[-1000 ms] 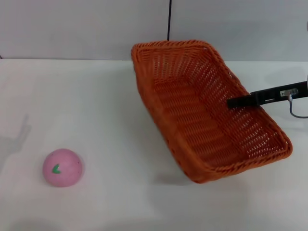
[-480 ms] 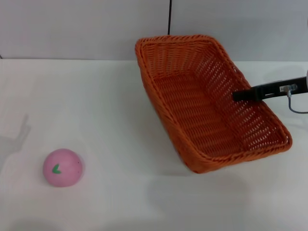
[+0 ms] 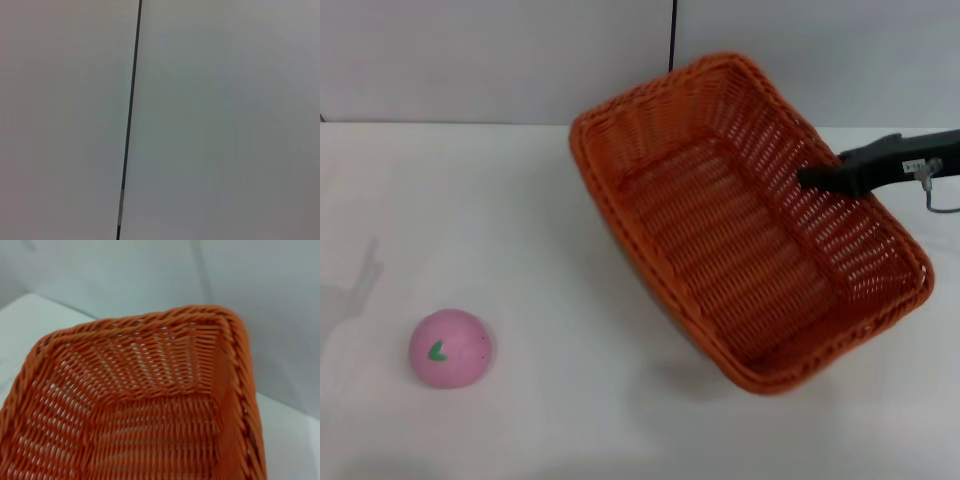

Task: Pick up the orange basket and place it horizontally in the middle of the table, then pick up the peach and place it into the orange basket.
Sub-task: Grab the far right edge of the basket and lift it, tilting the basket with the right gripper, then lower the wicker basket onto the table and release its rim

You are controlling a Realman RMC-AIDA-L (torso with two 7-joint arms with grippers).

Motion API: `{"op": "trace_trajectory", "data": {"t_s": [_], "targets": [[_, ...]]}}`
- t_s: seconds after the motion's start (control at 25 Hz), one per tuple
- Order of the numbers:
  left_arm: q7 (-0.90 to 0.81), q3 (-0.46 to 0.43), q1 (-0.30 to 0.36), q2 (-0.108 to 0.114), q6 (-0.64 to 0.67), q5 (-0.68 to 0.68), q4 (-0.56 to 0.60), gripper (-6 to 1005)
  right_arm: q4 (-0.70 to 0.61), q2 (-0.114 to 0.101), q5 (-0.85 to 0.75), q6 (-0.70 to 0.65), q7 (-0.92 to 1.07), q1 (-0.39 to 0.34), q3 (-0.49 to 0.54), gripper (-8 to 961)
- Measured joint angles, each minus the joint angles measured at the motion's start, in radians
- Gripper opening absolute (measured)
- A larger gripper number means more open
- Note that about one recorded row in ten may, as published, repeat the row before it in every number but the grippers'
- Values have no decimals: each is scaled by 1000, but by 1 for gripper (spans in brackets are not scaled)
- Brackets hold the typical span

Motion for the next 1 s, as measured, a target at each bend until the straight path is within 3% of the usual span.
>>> {"op": "trace_trajectory", "data": {"t_s": [0.2,0.48,0.72,0.88,1.0], "targets": [[0,1,3,0,-4,0,-3,846,-56,-10,21,-88,-112,14,0,162],[3,15,14,4,-26,1,-12,846,-74,-56,19,-150,-201,80,-67,152],[5,33,26,3,-66,3,-17,846,-78,-47,20,-146,-291,102,-104,147],[7,43,37,3,-80,3,-17,846,-77,-13,22,-142,-389,128,-126,147],[8,43,44,2,-81,3,-14,846,-69,-6,22,-128,-418,141,-179,148]]}}
